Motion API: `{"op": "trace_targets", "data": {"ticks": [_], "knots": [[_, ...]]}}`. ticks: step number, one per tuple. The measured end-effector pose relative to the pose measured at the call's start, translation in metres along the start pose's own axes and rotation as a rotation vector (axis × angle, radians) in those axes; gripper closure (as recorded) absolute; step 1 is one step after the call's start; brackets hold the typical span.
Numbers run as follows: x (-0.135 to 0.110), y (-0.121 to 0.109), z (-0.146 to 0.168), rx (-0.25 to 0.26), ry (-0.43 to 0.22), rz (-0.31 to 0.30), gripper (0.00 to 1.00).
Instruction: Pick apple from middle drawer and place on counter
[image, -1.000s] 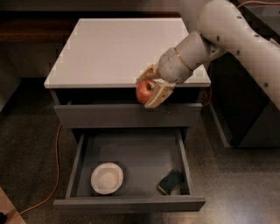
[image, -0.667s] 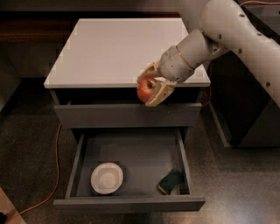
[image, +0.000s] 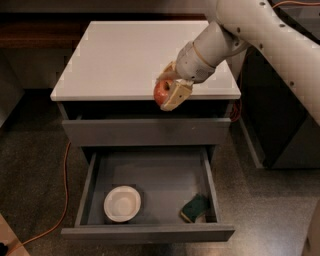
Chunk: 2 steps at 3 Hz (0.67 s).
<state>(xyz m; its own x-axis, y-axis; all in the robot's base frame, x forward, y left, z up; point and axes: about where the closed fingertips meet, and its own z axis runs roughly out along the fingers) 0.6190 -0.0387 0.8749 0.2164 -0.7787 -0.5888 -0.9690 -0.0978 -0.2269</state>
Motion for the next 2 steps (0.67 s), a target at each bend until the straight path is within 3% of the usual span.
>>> {"op": "trace_targets", "data": {"ticks": [1,2], "knots": [[-0.005,-0.018,-0.011,0.019,0.001,0.072,1.0],[0.004,-0.044,-0.024,0.041,-0.048,0.192,1.0]]}}
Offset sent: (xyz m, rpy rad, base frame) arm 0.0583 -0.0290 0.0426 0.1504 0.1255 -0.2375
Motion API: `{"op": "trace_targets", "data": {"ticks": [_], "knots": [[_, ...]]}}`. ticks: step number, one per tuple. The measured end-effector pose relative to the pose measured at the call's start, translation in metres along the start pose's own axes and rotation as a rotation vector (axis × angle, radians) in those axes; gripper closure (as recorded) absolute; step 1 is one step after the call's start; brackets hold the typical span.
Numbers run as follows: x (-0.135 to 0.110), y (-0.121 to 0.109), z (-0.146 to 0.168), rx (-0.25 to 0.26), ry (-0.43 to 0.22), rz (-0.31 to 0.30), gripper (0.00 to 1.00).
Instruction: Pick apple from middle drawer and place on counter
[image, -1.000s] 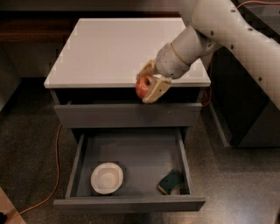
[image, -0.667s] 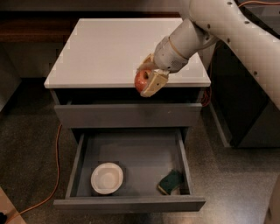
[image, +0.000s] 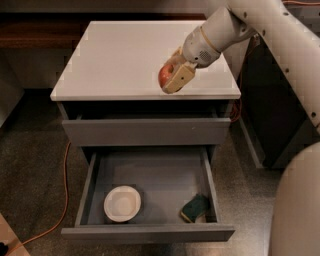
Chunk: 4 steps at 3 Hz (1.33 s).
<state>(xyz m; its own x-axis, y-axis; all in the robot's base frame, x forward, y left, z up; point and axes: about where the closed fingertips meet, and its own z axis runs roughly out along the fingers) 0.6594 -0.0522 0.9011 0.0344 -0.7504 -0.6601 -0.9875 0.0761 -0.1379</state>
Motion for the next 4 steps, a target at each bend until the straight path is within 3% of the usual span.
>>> {"op": "trace_targets", "data": {"ticks": [1,3,4], "knots": [[0.006,-0.018,-0.004,0.008,-0.019,0.074,1.0],[0.04,-0.054,0.005,0.016,-0.007,0.204,1.0],[0.054,-0.068,0.009,0.03,0.013,0.24,0.81]]}}
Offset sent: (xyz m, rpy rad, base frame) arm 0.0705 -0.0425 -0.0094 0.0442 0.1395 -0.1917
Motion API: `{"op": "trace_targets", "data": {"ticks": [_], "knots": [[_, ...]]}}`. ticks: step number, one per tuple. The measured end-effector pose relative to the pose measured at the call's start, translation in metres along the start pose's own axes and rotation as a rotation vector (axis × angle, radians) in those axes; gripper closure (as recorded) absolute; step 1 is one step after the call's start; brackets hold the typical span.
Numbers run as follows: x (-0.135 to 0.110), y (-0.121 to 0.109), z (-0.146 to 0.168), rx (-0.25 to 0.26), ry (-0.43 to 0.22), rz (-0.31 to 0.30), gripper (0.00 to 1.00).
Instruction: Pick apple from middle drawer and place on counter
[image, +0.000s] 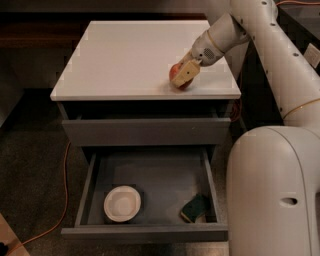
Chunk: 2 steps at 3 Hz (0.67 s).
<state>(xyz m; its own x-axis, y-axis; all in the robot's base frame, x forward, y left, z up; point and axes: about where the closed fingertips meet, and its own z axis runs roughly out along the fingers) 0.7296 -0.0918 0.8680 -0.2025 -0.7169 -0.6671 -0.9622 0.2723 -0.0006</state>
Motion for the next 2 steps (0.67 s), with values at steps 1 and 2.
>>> {"op": "trace_targets", "data": {"ticks": [1,2], "knots": [[0.0038,-0.0136,0.0034,0.02,0.008,0.004,0.52],[0.0027,-0.0142,0.0095,0.016,0.005,0.004,0.21]]}}
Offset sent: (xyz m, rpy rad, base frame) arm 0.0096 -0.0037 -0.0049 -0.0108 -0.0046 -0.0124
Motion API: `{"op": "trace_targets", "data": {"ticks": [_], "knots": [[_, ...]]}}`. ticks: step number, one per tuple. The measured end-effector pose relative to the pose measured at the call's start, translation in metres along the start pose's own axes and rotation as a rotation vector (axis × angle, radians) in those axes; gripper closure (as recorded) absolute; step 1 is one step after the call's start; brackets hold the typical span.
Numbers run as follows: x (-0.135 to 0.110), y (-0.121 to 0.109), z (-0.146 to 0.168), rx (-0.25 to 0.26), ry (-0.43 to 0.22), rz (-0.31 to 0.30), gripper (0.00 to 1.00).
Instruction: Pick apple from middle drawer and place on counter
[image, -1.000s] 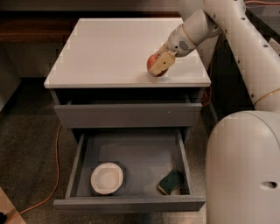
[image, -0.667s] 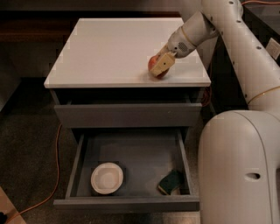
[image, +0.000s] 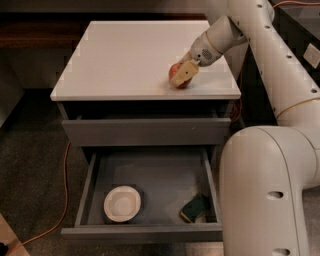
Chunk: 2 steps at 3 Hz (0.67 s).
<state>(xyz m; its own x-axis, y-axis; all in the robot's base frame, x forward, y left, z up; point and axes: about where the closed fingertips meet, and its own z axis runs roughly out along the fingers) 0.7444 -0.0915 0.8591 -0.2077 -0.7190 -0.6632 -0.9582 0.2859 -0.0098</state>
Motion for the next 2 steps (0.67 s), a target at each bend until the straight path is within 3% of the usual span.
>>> {"op": "trace_targets", "data": {"ticks": [1,2], "knots": [[-0.0009,-0.0012,0.0053,-0.002,-0.002,0.0,0.0],[-0.0009,-0.0012,0.0054,-0.002,-0.002,0.0,0.0]]}}
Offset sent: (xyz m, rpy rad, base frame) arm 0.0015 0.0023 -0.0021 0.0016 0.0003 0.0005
